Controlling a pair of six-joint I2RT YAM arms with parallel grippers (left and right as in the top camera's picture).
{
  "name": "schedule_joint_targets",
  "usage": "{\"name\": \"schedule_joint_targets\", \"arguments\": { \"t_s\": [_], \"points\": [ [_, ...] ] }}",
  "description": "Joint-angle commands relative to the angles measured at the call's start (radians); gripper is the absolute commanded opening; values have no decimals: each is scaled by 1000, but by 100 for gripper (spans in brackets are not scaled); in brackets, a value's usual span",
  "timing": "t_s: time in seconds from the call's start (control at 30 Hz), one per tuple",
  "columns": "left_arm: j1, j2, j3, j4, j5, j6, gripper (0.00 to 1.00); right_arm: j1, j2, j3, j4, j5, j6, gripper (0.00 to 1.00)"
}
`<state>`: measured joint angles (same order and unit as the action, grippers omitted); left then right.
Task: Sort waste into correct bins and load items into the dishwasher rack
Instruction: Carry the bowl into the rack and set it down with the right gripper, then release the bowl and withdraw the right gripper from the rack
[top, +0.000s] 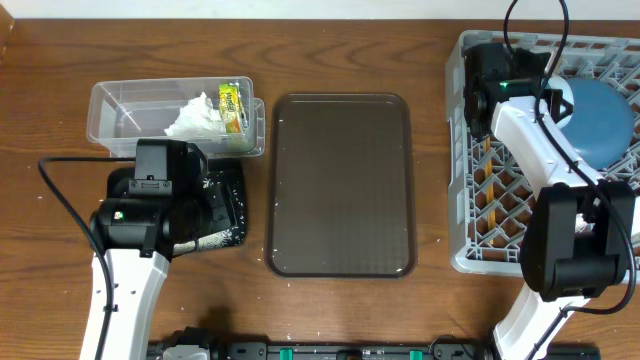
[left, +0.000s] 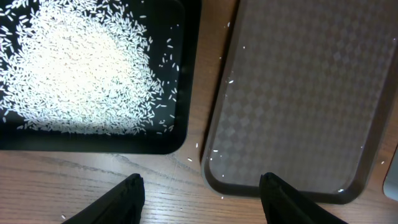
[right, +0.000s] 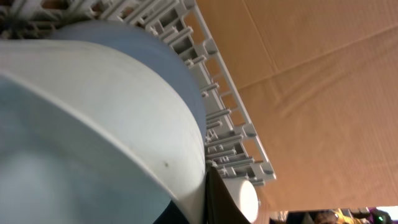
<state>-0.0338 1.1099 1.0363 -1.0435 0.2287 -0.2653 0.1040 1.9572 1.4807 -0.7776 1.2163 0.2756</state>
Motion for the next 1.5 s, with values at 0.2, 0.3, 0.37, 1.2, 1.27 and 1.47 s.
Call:
{"name": "schedule_joint_targets", "arguments": {
  "t_s": [0.2, 0.3, 0.37, 1.2, 1.27, 1.47],
  "points": [
    [5, 1, 4, -3, -13, 1, 63, 48, 35, -4, -187, -135, 234, 1],
    [5, 1, 4, -3, -13, 1, 63, 65, 35, -4, -203, -175, 241, 1],
    [5, 1, 4, -3, -13, 1, 63, 75, 35, -4, -204, -217, 240, 2],
    [5, 1, 4, -3, -13, 2, 63, 53, -165, -3, -268, -884, 161, 56],
    [5, 1, 4, -3, -13, 2, 63, 16, -231, -3, -269, -975, 121, 59],
    [5, 1, 4, 9, -13, 14, 73, -117, -360, -3, -325, -1198, 19, 76]
  ]
}}
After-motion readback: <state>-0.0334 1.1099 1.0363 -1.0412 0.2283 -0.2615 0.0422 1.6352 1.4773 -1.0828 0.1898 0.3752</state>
